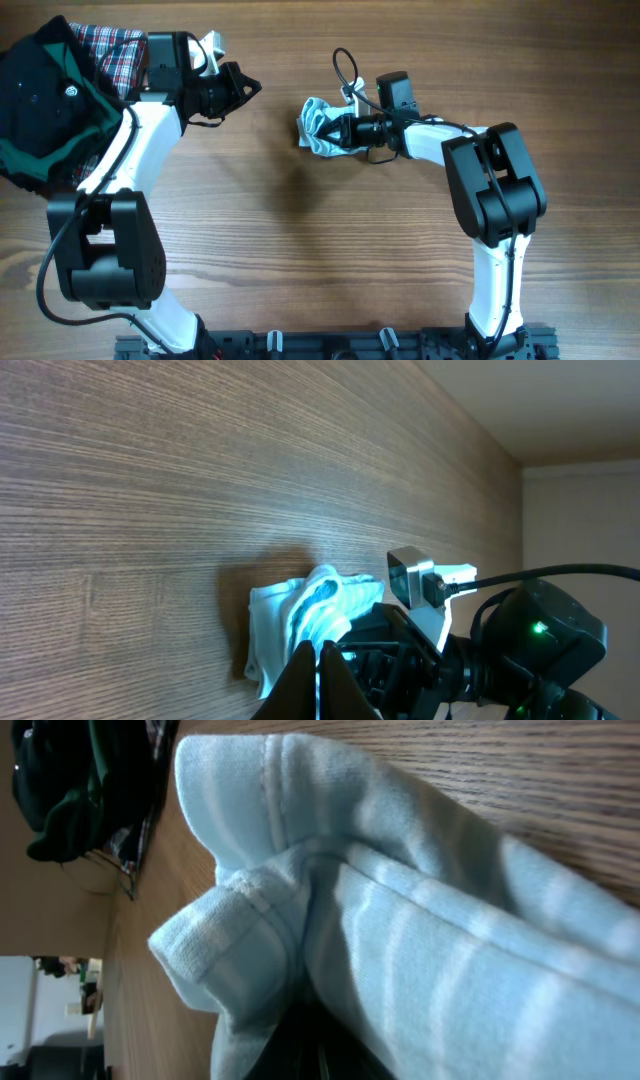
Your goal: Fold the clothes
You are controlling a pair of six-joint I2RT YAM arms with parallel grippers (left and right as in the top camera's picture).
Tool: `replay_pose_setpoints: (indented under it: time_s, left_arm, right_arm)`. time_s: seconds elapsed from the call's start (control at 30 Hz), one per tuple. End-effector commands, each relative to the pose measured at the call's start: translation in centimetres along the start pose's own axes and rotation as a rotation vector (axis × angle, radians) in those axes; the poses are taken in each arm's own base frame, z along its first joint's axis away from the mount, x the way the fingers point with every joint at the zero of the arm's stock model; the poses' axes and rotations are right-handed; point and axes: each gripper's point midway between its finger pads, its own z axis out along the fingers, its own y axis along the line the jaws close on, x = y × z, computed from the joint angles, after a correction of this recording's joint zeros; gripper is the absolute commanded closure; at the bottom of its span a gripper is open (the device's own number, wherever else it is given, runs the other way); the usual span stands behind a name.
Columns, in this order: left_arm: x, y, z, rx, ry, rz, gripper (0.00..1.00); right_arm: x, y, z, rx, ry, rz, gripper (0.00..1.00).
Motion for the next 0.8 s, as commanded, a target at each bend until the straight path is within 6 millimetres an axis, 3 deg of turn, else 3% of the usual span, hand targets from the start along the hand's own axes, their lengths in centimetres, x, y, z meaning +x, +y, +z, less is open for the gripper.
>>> replay_pose_setpoints:
  time_s: [0.0, 0.17, 0.47, 0.77]
  left_arm:
    - [0.8, -0.9, 0.7, 0.023, 0.032, 0.034, 0.96]
    - [1.6, -1.9, 1.4, 0.032, 0.053, 0.082, 0.96]
    - [1.8, -2.0, 1.7, 0.023, 0.053, 0.093, 0.96]
    - [1.4, -1.9, 1.6, 0.022, 0.041, 0.116, 0.96]
  right_arm:
    - [0.9, -1.5, 0.3, -0.002, 0.014, 0.015, 0.96]
    - [0.2, 0.5, 0.0, -0.102, 0.026, -0.019, 0.96]
    - [-4.0, 5.7, -2.0, -0.200, -0.029, -0.122, 0.96]
    - [-4.6, 6.6, -0.9, -0.173, -0.060, -0.148, 0.96]
